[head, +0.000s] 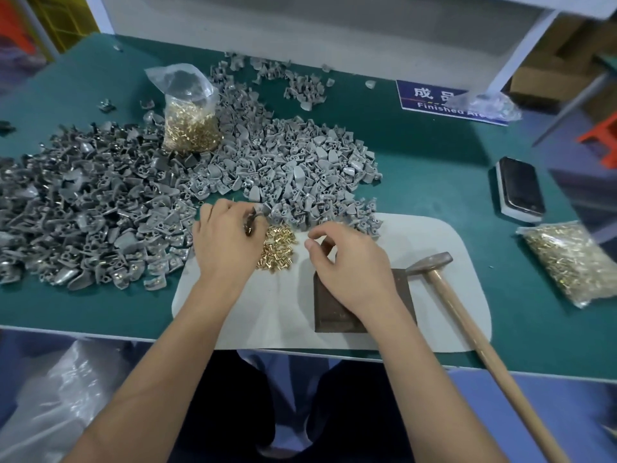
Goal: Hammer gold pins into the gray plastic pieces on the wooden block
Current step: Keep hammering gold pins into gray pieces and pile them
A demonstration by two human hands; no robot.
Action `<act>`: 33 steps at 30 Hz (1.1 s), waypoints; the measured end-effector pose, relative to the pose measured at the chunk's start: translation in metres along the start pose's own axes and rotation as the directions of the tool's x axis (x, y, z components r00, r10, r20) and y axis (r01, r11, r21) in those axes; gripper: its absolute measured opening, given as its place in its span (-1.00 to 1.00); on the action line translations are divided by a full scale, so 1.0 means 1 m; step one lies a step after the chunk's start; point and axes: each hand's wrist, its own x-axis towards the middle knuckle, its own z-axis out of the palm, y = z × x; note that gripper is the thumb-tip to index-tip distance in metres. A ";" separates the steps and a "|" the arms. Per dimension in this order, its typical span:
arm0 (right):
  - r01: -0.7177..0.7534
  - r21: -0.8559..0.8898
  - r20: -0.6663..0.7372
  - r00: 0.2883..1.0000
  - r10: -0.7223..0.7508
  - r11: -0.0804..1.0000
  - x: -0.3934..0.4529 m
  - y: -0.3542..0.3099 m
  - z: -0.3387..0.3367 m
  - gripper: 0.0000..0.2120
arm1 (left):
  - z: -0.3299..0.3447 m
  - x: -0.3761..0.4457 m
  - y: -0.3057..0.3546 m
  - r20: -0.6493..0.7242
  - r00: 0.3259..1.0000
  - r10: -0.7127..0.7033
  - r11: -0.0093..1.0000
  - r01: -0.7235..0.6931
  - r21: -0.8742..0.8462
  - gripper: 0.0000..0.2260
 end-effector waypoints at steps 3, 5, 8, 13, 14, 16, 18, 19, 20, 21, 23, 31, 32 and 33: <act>-0.004 -0.005 0.009 1.000 0.004 1.000 0.000 0.000 -0.001 -0.85 | 0.000 -0.003 -0.002 -0.053 0.998 0.021 0.997 -0.025 -0.073 -0.84; 0.003 -0.013 0.015 1.000 -0.002 1.000 0.000 0.000 -0.001 -0.85 | -0.001 -0.004 -0.003 -0.091 0.995 0.050 0.985 -0.064 -0.162 -0.84; -0.008 -0.019 0.038 0.999 0.008 1.000 0.001 -0.001 -0.002 -0.87 | -0.002 -0.002 -0.002 -0.114 0.982 0.152 0.949 -0.177 -0.260 -0.87; -0.116 0.024 0.149 0.983 0.111 0.993 0.011 -0.014 0.002 -0.92 | -0.003 -0.002 -0.002 -0.120 0.975 0.187 0.935 -0.214 -0.282 -0.81; -0.134 0.038 0.161 0.979 0.126 0.990 0.015 -0.020 0.005 -0.92 | -0.003 -0.003 -0.002 -0.131 0.974 0.185 0.930 -0.217 -0.295 -0.81; -0.137 0.008 0.178 0.975 0.133 0.991 0.019 -0.028 0.010 -0.89 | -0.001 -0.004 -0.003 -0.137 0.975 0.177 0.916 -0.214 -0.339 -0.79; -0.113 -0.056 0.173 0.977 0.121 0.992 0.019 -0.032 0.013 -0.83 | 0.000 -0.005 -0.003 -0.117 0.979 0.169 0.892 -0.202 -0.404 -0.77; -0.099 -0.075 0.166 0.980 0.110 0.992 0.018 -0.032 0.013 -0.80 | -0.001 -0.005 -0.003 -0.106 0.981 0.165 0.883 -0.194 -0.427 -0.76; -0.082 -0.088 0.166 0.982 0.095 0.993 0.017 -0.032 0.013 -0.78 | -0.001 -0.005 -0.003 -0.096 0.981 0.166 0.879 -0.192 -0.437 -0.75; -0.061 -0.102 0.169 0.982 0.078 0.993 0.016 -0.032 0.013 -0.77 | -0.002 -0.005 -0.002 -0.090 0.980 0.175 0.878 -0.197 -0.435 -0.75; -0.030 -0.131 0.171 0.984 0.052 0.991 0.016 -0.032 0.013 -0.80 | -0.001 -0.005 -0.001 -0.095 0.974 0.203 0.881 -0.224 -0.417 -0.74; -0.046 -0.131 0.136 0.989 0.064 0.990 0.016 -0.031 0.015 -0.80 | -0.005 -0.004 0.002 -0.138 0.968 0.211 0.896 -0.248 -0.369 -0.82; -0.051 -0.132 0.134 0.989 0.069 0.990 0.016 -0.032 0.016 -0.81 | -0.005 -0.004 0.002 -0.144 0.966 0.216 0.889 -0.256 -0.380 -0.87; -0.058 -0.131 0.130 0.989 0.075 0.990 0.016 -0.032 0.016 -0.82 | -0.005 -0.005 0.001 -0.147 0.964 0.221 0.883 -0.262 -0.390 -0.91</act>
